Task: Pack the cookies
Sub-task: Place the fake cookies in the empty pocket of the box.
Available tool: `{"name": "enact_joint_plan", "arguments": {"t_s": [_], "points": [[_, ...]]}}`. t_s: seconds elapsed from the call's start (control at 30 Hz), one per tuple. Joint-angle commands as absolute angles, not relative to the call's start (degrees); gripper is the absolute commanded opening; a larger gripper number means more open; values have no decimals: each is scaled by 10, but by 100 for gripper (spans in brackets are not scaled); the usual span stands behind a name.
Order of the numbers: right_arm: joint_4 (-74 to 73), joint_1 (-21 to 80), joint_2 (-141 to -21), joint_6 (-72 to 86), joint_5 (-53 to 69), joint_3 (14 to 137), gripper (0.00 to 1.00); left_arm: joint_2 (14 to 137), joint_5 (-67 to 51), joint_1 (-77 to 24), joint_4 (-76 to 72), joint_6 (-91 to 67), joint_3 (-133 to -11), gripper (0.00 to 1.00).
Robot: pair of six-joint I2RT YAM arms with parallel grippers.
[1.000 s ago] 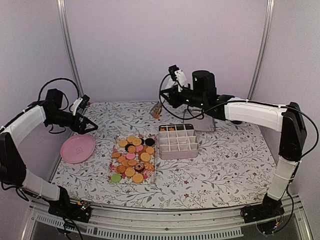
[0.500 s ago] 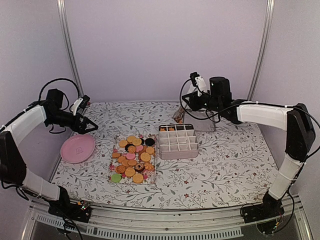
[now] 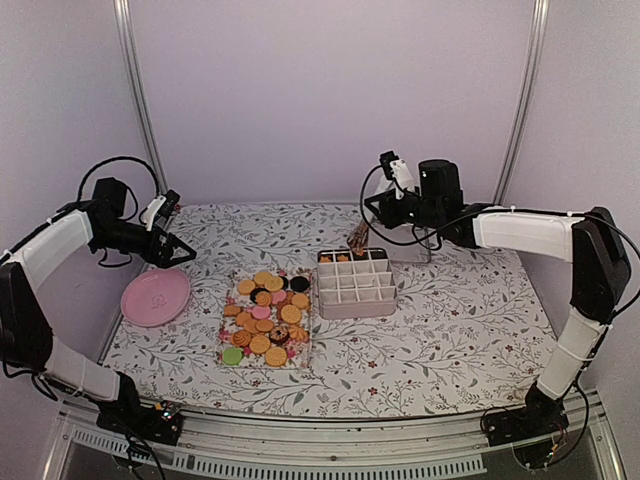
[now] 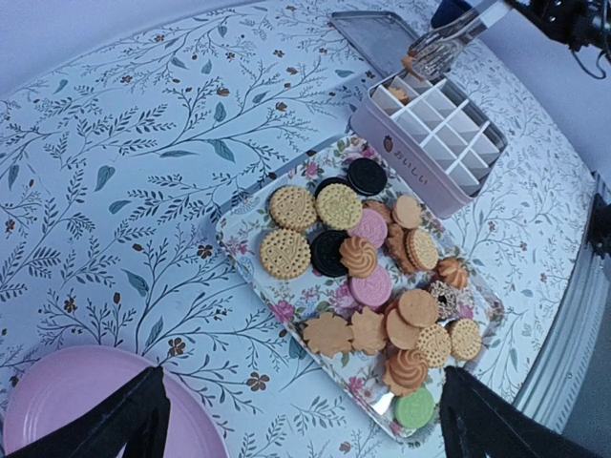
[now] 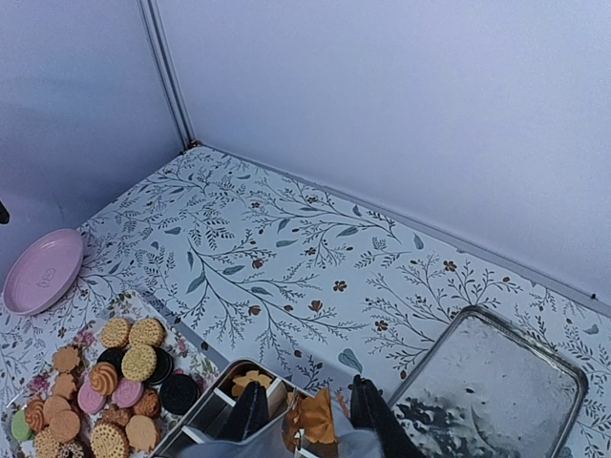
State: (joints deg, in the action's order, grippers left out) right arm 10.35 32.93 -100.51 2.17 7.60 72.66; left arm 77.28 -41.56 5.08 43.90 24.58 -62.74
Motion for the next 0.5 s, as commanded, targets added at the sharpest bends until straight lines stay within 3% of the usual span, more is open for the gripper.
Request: {"name": "enact_joint_plan", "arguments": {"t_s": [0.0, 0.17, 0.47], "points": [[124, 326, -995, 30, 80, 722, 17, 773, -420, 47, 432, 243, -637, 99], [123, 326, -989, 30, 88, 723, 28, 772, -418, 47, 432, 243, -637, 99], [113, 326, -965, 23, 95, 724, 34, 773, -421, 47, 432, 244, -638, 99]]}}
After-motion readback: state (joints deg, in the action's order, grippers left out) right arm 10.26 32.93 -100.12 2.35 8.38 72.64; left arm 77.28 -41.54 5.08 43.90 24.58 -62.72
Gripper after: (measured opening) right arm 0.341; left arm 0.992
